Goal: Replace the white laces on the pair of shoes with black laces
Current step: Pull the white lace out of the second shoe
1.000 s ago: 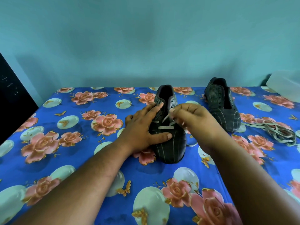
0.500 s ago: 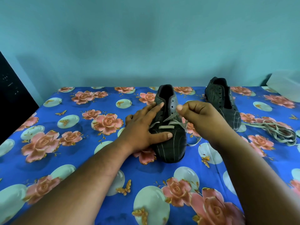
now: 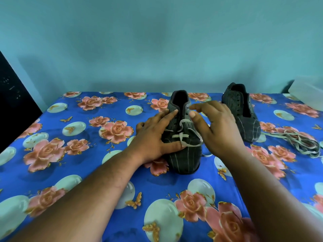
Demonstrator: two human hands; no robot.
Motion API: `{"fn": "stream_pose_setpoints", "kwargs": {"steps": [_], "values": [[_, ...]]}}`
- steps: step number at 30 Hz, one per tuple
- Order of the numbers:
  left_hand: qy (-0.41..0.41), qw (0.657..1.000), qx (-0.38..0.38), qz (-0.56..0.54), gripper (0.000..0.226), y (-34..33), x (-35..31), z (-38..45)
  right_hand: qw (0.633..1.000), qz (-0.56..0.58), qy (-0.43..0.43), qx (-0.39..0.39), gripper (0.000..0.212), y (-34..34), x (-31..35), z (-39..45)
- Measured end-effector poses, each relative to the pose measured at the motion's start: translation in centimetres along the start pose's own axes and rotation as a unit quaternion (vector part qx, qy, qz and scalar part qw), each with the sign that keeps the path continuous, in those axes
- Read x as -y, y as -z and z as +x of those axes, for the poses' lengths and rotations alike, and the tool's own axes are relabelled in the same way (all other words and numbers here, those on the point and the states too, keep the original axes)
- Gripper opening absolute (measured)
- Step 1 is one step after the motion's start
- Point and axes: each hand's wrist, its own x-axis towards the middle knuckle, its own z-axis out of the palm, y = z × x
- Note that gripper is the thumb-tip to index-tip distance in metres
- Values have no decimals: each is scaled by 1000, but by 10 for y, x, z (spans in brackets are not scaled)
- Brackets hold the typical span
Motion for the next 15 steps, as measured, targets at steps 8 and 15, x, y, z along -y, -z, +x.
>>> {"fn": "stream_pose_setpoints", "kwargs": {"steps": [8, 15], "values": [[-1, 1000, 0, -6, 101, -1, 1, -1, 995, -65, 48, 55, 39, -4, 2, -4], [1, 1000, -3, -14, 102, -2, 2, 0, 951, 270, -108, -105, 20, 9, 7, 4]]}}
